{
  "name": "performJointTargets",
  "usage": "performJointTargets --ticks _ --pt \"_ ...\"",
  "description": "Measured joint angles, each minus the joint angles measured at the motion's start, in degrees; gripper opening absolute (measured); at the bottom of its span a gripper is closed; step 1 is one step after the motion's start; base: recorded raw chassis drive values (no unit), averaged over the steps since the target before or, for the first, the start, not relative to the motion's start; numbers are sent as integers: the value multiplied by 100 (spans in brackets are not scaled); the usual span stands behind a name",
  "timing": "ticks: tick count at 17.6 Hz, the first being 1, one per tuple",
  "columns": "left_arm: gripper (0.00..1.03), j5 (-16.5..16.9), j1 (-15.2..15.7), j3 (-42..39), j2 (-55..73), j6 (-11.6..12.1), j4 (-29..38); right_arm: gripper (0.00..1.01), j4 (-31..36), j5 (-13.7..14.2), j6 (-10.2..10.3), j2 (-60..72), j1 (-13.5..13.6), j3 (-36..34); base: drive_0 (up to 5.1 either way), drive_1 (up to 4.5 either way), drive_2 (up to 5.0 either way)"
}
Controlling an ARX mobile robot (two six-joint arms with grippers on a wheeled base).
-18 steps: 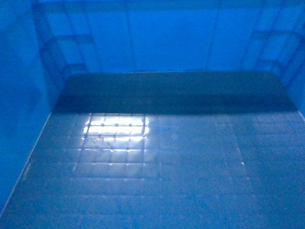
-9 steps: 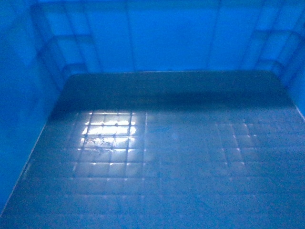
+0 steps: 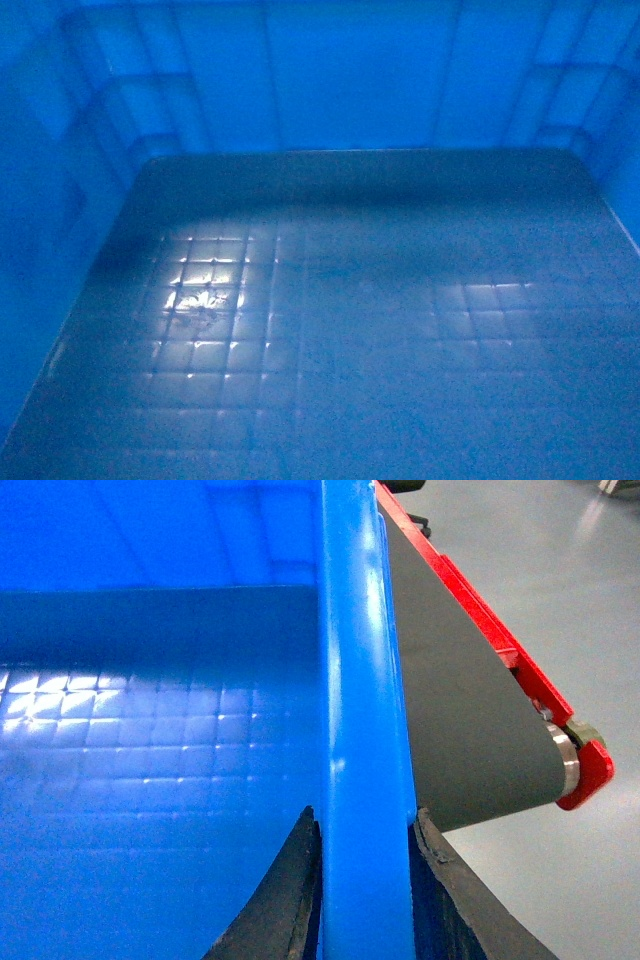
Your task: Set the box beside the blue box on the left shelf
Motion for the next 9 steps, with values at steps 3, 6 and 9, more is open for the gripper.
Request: performJointTargets --ticks 3,6,9 --pt "14 0 0 0 0 0 0 19 0 0 0 0 2 0 -164 -164 -164" --pt "14 0 0 0 0 0 0 19 0 0 0 0 2 0 -151 -151 -151" --pt "14 2 0 0 0 0 0 19 -2 0 0 0 2 0 -154 -154 -154"
